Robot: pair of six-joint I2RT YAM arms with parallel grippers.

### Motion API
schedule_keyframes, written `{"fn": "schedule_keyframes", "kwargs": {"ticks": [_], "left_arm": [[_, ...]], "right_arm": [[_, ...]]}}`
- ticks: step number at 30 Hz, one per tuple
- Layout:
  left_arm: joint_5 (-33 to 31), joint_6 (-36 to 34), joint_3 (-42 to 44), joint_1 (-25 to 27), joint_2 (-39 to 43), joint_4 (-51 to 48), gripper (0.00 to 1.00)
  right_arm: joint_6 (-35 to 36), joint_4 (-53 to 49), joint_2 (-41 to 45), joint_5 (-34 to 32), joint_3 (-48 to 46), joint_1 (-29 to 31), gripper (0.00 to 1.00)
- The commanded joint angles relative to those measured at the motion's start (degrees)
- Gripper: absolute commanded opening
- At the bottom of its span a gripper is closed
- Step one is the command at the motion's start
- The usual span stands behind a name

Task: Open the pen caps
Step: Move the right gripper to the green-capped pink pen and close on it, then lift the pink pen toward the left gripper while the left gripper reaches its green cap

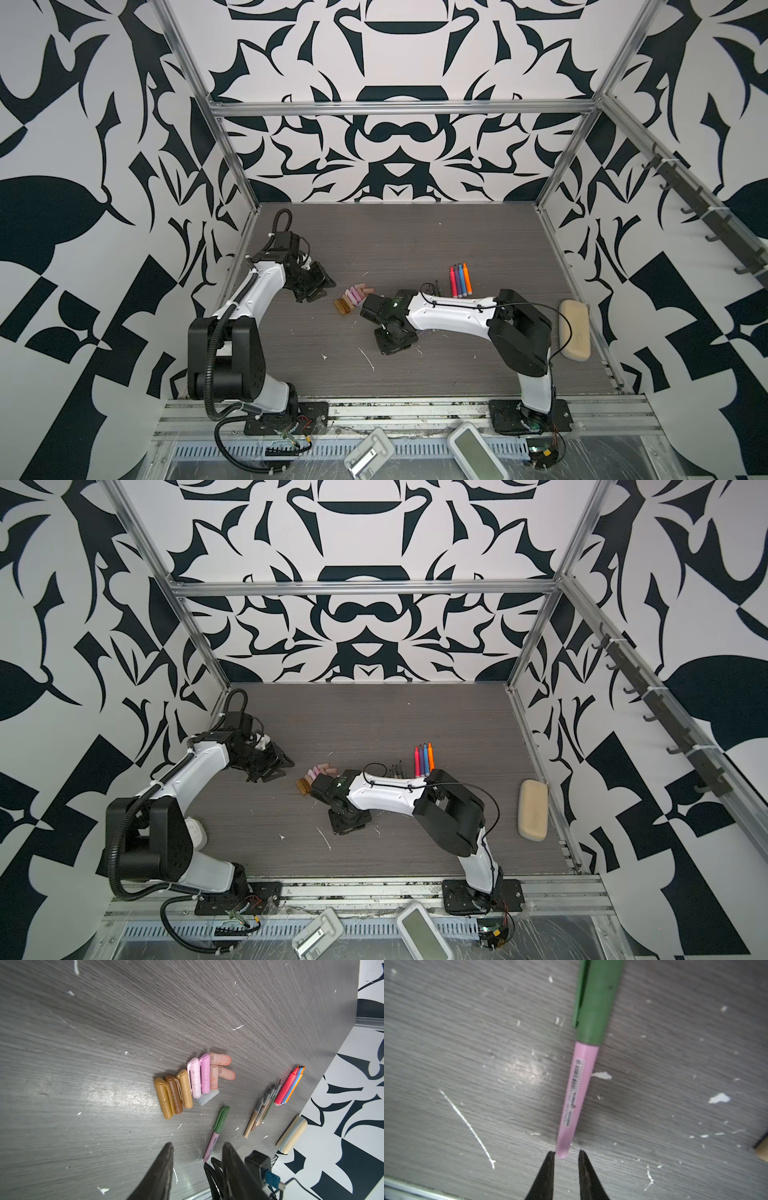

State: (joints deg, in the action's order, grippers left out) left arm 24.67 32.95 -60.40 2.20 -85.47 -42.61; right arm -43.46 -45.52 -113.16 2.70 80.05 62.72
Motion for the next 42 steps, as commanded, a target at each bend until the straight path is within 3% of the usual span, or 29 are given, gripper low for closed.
{"fn": "schedule_keyframes", "kwargs": {"ticks": [1, 11, 17, 21, 25, 30, 33, 42], "left_arm": [[0.4, -1.0, 0.0, -0.3, 1.2, -2.5, 0.42], [0.5, -1.3, -1.2, -0.3, 1.2, -3.6, 0.42], [1.0, -0.3, 0.8, -0.2, 3.1, -2.8, 0.42], [0.9, 3.1, 3.7, 1.0, 5.2, -0.1, 0.42], [0.3, 10.0, 6.5, 5.0, 6.8, 4.3, 0.42], [-1.3, 20.3, 6.7, 15.8, 8.2, 7.3, 0.45], [-1.4, 25.9, 8.6, 19.8, 9.6, 10.8, 0.46], [-4.0, 30.4, 8.5, 24.0, 10.0, 12.9, 0.48]], "right_arm": [[-0.6, -2.3, 0.3, -1.5, 2.0, -0.1, 0.24], [-0.1, -0.2, -2.7, -1.0, 1.2, -0.2, 0.21], [1.0, 0.0, -0.8, -1.6, 0.2, -0.8, 0.08], [3.8, -0.9, 2.8, -1.6, -1.2, -1.8, 0.05], [8.2, -2.1, 8.4, -1.1, -3.0, -2.9, 0.01], [11.1, 1.3, 15.2, 8.5, -6.7, -6.5, 0.0], [11.5, 2.6, 18.2, 10.5, -7.9, -8.1, 0.0], [10.2, 5.8, 22.5, 18.4, -10.7, -10.7, 0.0]]}}
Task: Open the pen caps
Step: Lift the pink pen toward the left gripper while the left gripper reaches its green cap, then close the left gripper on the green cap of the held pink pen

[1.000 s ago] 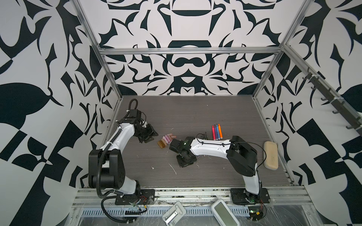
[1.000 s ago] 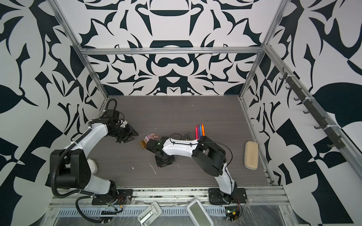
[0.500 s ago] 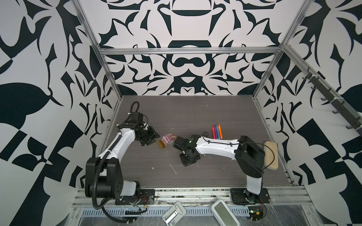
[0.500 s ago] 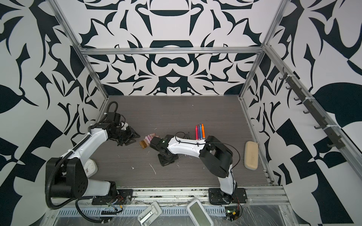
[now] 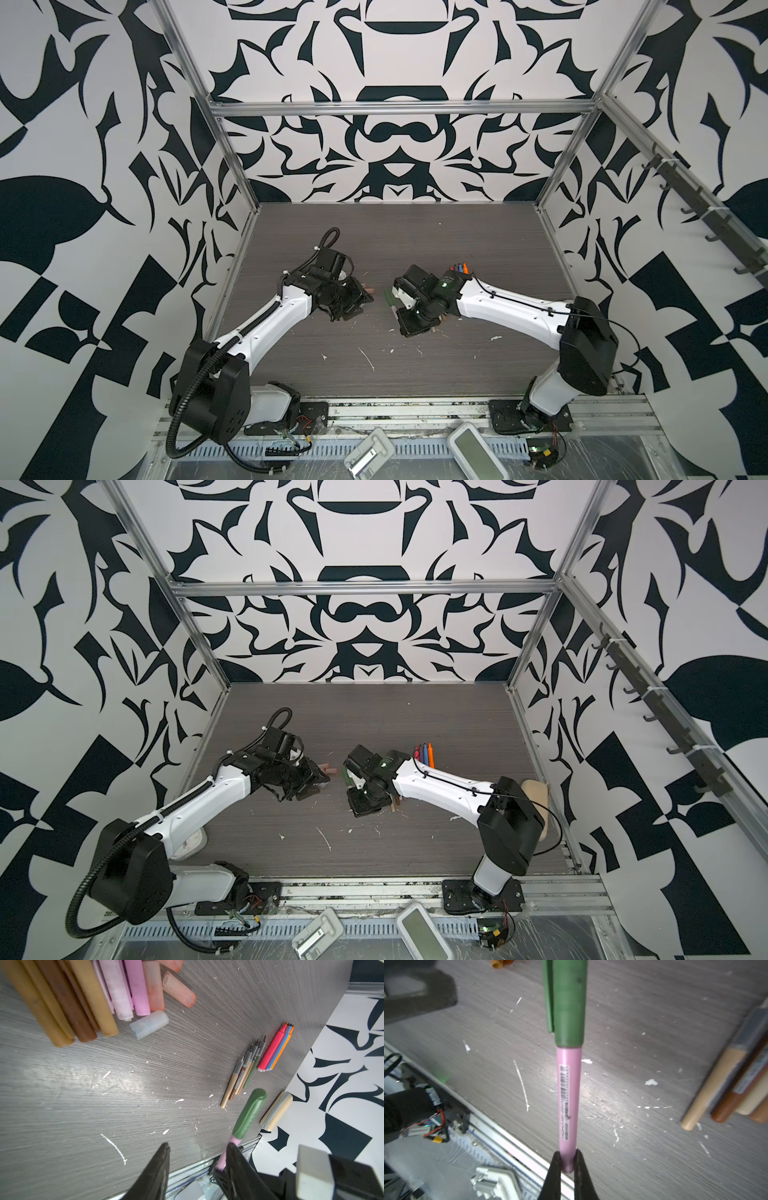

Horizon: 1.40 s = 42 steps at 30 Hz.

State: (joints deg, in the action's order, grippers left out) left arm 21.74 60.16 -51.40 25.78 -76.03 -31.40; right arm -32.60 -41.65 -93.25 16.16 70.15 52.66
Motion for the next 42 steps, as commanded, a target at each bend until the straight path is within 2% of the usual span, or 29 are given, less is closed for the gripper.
{"fn": "schedule_keyframes", "kwargs": {"ticks": [1, 6, 10, 19, 26, 28, 34, 38, 40, 42], "left_arm": [[-0.7, 2.8, -1.4, 0.4, 0.1, 1.7, 0.48], [3.5, 1.0, -5.4, 0.5, -4.1, 3.2, 0.49], [4.5, -1.5, -6.0, 0.6, -5.6, 5.9, 0.49], [6.7, 2.5, -1.1, 1.3, -2.7, 16.3, 0.47], [6.5, 2.9, -2.6, 4.5, -3.3, 17.4, 0.45], [6.4, 2.8, -3.2, 5.4, -3.5, 17.4, 0.4], [6.6, 2.7, -3.7, 6.7, -3.4, 17.8, 0.14], [7.4, 2.7, -3.8, 7.1, -3.5, 18.0, 0.04], [7.4, 2.9, -3.9, 7.2, -3.7, 18.0, 0.02], [7.2, 3.0, -4.1, 7.2, -4.0, 17.3, 0.01]], "right_arm": [[-1.5, 3.5, 2.8, 7.0, -1.6, -1.0, 0.0], [-5.8, 8.6, 3.2, 14.1, -2.7, -2.0, 0.0], [-5.4, 8.6, 4.2, 14.1, -2.8, -2.2, 0.0], [-3.3, 4.4, 7.9, 14.6, -2.3, -3.8, 0.0], [-2.8, 3.0, 9.7, 15.7, -1.9, -4.1, 0.0], [-2.4, 2.3, 10.0, 15.7, -2.0, -4.3, 0.0], [-1.5, 0.4, 11.3, 14.6, -2.4, -5.9, 0.0], [-0.8, -1.2, 12.2, 12.8, -2.1, -7.3, 0.01], [0.6, -3.4, 12.4, 9.7, -0.8, -7.5, 0.16], [2.0, -5.6, 12.8, 6.4, 0.7, -7.5, 0.24]]}}
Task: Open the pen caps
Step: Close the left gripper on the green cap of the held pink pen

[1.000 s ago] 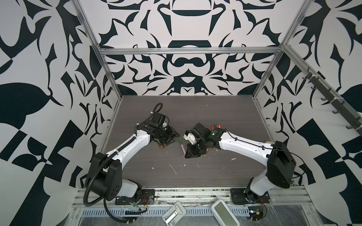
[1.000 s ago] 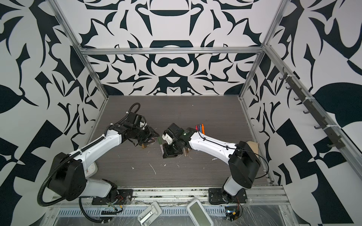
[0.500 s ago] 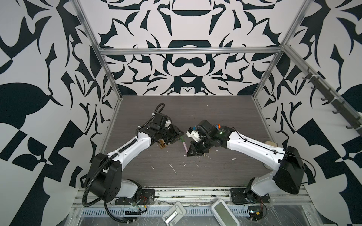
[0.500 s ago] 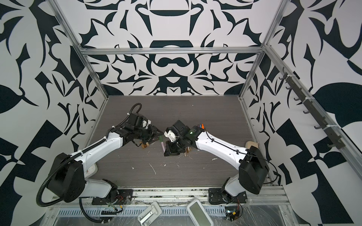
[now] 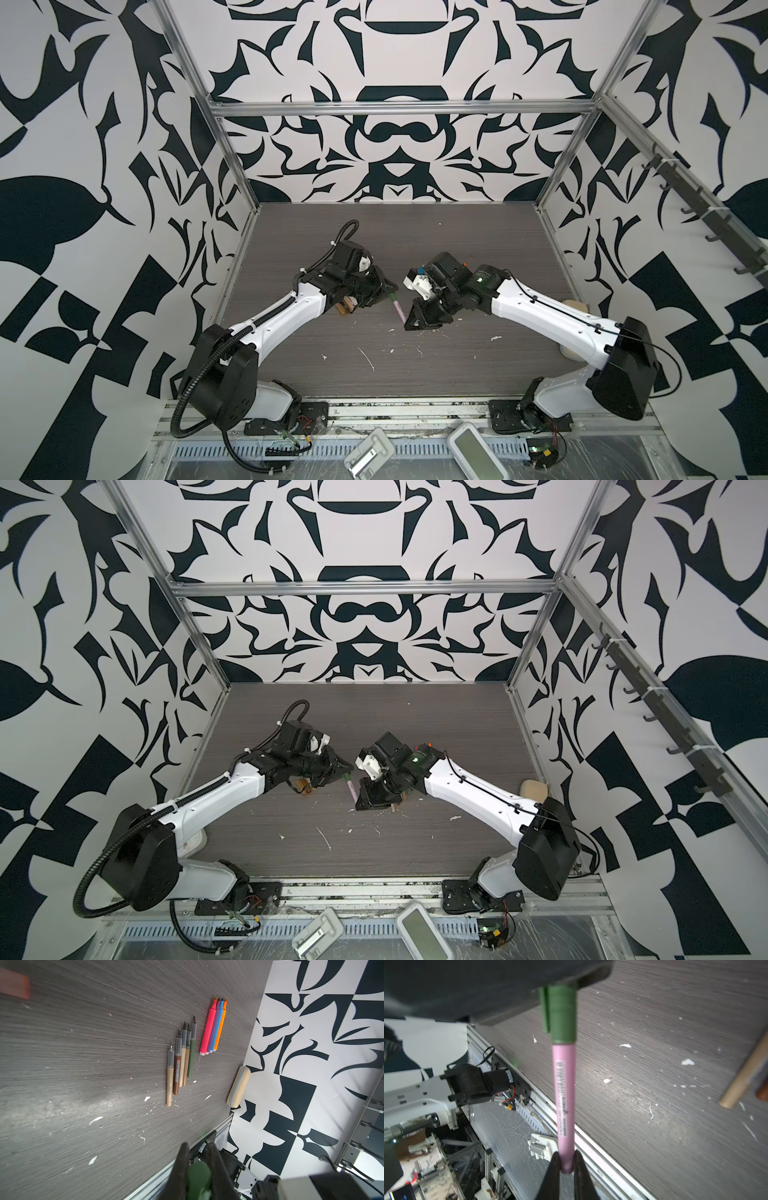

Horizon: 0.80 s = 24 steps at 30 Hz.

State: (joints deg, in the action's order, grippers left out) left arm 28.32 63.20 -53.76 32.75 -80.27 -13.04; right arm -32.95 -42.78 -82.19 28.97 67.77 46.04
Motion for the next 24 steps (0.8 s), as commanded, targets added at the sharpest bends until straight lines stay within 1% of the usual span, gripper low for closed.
{"fn": "schedule_keyframes", "kwargs": {"ticks": [1, 4, 7, 10, 14, 20, 24], "left_arm": [[0.1, 0.1, -2.0, 0.3, 0.1, -2.0, 0.01], [-1.5, 0.3, -3.5, 0.3, -0.6, -5.9, 0.0], [-3.2, 0.6, -5.5, 0.3, -1.5, -10.5, 0.0], [-3.9, 0.9, -7.5, 0.3, -2.6, -14.3, 0.0], [-4.4, 1.7, -9.4, 0.4, -3.7, -17.5, 0.0], [-6.1, 1.7, -12.1, 0.9, -4.4, -21.8, 0.0], [-6.9, 2.2, -12.5, 1.2, -4.3, -22.3, 0.0]], "right_arm": [[3.3, -5.3, 1.8, -8.2, 4.0, -0.9, 0.25], [5.1, -6.5, 2.0, -11.3, 6.1, -0.8, 0.25], [6.0, -6.5, 1.9, -12.5, 7.6, -0.9, 0.26], [6.3, -5.8, 1.0, -12.4, 8.7, -0.9, 0.26], [5.9, -4.2, -0.1, -11.2, 9.5, -0.5, 0.3], [4.5, -3.5, -1.6, -11.7, 10.5, 1.1, 0.3], [3.4, -3.1, -3.0, -10.5, 10.4, 2.1, 0.28]]}}
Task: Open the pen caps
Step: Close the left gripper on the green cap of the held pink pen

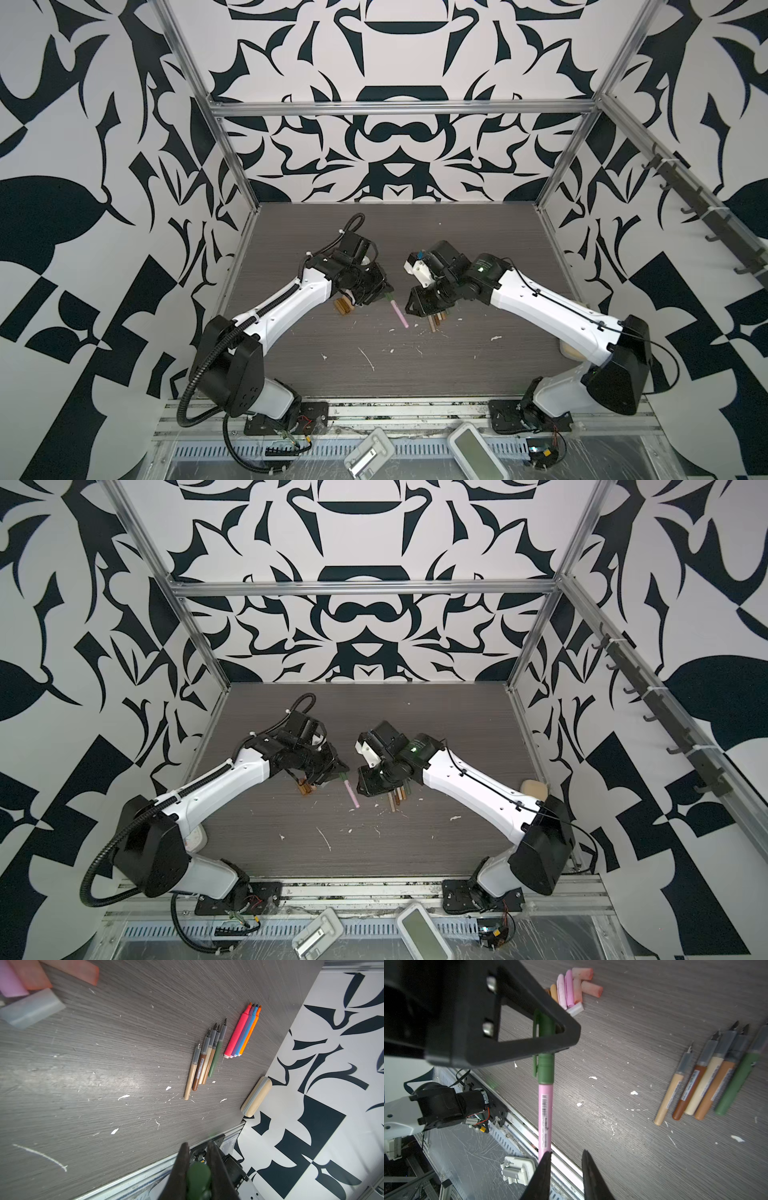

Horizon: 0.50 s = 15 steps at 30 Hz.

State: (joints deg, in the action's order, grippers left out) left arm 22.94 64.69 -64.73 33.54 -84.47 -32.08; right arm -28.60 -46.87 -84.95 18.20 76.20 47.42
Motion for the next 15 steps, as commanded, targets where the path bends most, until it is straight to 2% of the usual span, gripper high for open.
{"fn": "schedule_keyframes", "kwargs": {"ticks": [1, 15], "left_arm": [[-1.9, 0.9, -1.6, 0.5, 0.0, -3.6, 0.0], [-3.1, 1.5, -1.9, 0.6, 0.4, -4.1, 0.0]], "right_arm": [[-1.3, 1.3, -0.5, 0.5, 1.9, 1.1, 0.28], [-3.7, 3.3, -2.2, 0.1, 2.4, 4.2, 0.27]]}}
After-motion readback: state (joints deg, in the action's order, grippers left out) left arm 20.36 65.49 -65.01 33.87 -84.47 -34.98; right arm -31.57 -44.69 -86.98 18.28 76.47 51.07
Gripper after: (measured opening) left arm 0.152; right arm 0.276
